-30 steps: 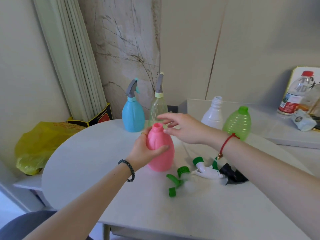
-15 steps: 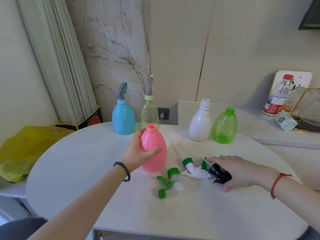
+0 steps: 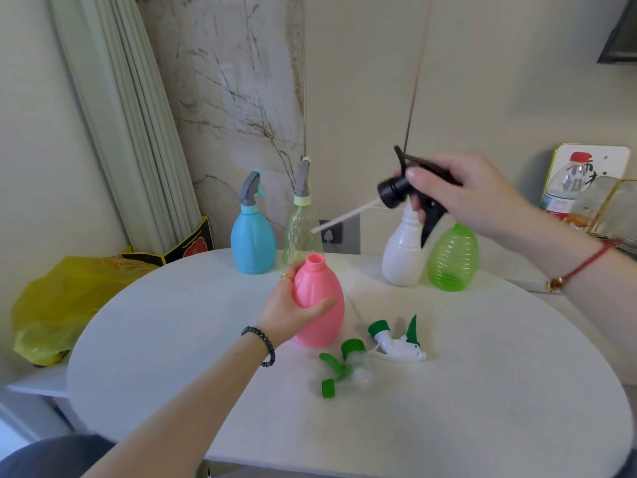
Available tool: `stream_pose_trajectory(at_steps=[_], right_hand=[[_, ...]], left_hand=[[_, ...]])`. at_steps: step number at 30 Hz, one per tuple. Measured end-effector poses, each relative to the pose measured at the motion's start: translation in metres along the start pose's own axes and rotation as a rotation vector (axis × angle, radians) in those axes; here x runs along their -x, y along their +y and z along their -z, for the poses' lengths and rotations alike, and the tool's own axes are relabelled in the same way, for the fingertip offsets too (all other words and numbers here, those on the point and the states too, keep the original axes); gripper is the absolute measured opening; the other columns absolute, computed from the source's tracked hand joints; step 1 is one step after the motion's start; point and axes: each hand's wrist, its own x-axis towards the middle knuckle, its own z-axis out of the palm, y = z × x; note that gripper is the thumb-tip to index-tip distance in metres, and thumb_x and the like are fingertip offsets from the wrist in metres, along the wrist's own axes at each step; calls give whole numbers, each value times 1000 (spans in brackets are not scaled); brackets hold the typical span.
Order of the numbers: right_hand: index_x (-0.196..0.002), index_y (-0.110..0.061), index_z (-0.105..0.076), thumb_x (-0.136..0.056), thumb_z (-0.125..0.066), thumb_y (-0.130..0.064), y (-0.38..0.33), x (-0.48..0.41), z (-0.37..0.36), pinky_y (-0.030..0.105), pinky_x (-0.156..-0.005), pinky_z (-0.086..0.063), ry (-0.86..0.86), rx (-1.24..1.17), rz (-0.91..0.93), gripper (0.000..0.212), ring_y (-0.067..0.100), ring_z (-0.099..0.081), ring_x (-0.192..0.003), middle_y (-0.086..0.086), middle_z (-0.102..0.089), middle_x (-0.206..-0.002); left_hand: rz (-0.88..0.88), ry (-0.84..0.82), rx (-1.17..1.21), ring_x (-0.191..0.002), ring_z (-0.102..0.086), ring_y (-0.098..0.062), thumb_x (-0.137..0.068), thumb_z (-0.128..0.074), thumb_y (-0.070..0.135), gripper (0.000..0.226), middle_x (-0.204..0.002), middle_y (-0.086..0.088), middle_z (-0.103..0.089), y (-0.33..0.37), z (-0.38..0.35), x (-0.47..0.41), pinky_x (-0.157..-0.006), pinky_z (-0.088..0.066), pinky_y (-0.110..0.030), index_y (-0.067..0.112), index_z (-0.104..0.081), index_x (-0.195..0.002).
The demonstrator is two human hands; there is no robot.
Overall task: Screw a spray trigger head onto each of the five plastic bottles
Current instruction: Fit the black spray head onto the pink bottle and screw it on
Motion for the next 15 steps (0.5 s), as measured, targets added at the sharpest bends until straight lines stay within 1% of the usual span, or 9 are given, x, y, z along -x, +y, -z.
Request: stream_pose_trajectory(at_steps=[2,5,9,12,14,15], right_hand=[[-90,5,-59,-92,-48,-21,-23,-18,-3,26,-59,-48,-57,9,18,28,14,-55,-50,1,-57,-61],[-85,1,-60,-91,-49,-24,-42,-35,-8,28,-59,-49,-158,102,-18,28,16,-55,-50,1,-57,-59],[-75,-9,-62,-89,-50,-26,-51,-49,-12,18,-46,-48,-267,203,-90,25,11,-54,-42,1,-58,-57],[-67,-17,-60,-89,-51,-26,-44,-54,-30,19,-47,-48,-342,285,-114,25,11,-55,-41,0,-59,-56],[-71,-15,-60,-89,-53,-26,-33,-55,-49,18,-47,-47,-389,314,-121,22,8,-55,-40,1,-62,-58],[-76,-12,-61,-88,-55,-25,-27,-55,-59,17,-46,-47,-419,324,-119,18,7,-56,-40,3,-64,-60]], left_hand=[[-2,3,5,-101,-55,-16,-66,-75,31,77,-114,2,-53,0,-1,0,-82,-48,-33,27,-32,-129],[1,-2,17,-97,-54,-10,-66,-76,32,77,-110,7,-53,1,0,1,-79,-46,-28,28,-32,-129],[5,-9,39,-93,-52,-1,-65,-76,32,77,-104,14,-51,1,1,1,-70,-45,-19,30,-31,-128],[12,-9,53,-95,-53,-6,-65,-76,32,78,-107,11,-51,0,0,0,-75,-46,-26,31,-31,-127],[7,-14,55,-96,-54,-8,-64,-77,32,73,-106,11,-51,0,-1,1,-76,-47,-28,36,-32,-122],[3,-16,57,-95,-54,-6,-64,-77,32,71,-105,14,-51,0,-1,1,-75,-47,-27,39,-31,-119]])
